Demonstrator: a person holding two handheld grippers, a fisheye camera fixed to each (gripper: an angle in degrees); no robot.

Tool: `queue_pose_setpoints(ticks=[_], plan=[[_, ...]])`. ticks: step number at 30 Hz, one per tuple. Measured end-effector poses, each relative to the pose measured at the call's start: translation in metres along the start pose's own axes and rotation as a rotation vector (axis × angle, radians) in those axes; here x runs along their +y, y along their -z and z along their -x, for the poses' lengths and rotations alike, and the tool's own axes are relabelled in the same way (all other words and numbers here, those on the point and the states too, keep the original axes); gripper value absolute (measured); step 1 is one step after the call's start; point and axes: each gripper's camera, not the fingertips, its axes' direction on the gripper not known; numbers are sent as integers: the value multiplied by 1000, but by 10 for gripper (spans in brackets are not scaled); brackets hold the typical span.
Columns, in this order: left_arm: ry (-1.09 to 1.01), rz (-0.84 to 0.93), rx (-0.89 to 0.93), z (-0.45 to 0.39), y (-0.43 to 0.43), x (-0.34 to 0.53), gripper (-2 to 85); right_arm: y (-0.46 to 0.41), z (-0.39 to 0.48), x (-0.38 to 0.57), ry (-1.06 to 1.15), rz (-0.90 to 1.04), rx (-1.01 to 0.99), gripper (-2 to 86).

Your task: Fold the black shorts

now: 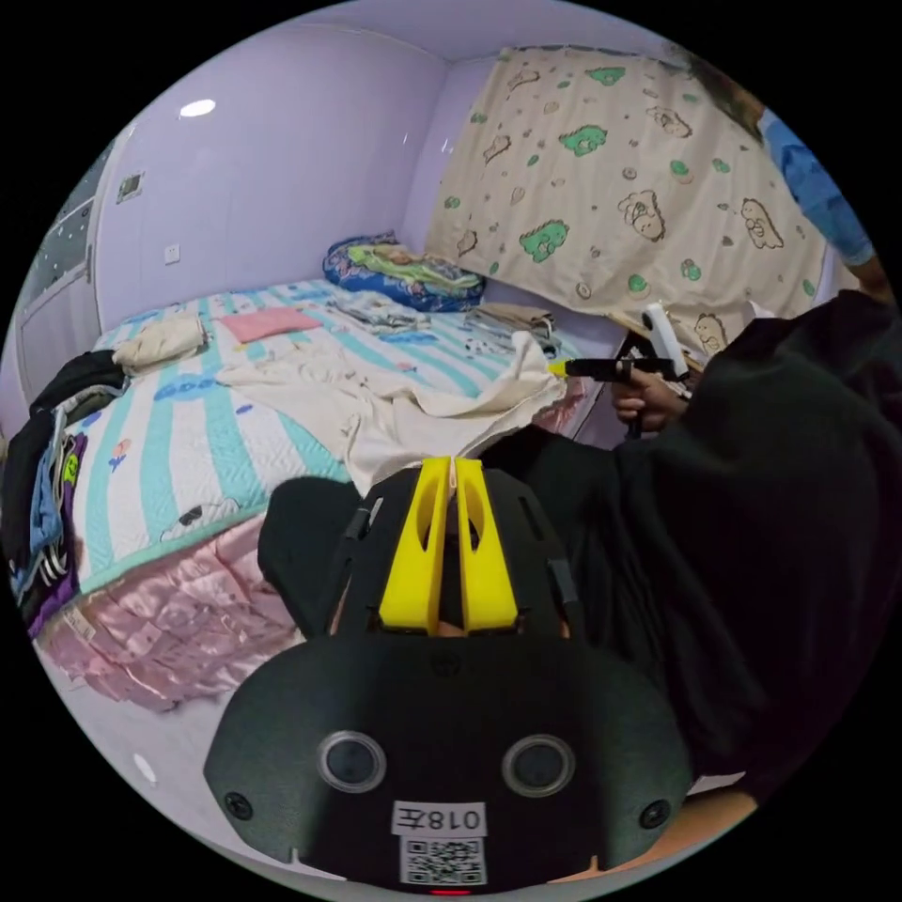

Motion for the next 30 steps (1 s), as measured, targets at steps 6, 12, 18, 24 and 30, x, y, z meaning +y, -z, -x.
queue_pose_setpoints(ticks=[6,12,18,24,30], plan=[[41,11,131,42,18,-24,22,-14,-42,46,-193,195,35,4],[238,-79,-30,114,42,-78,72,32,-39,51,-136,40,155,58],[257,135,133,114,-72,-156,84,36,-28,18,-49,18,50,76],[305,348,174,112,-173,-190,92,-9,-2,0,163,164,75,96],[269,489,88,119,-244,-208,102,-23,-11,-21,252,194,44,111]])
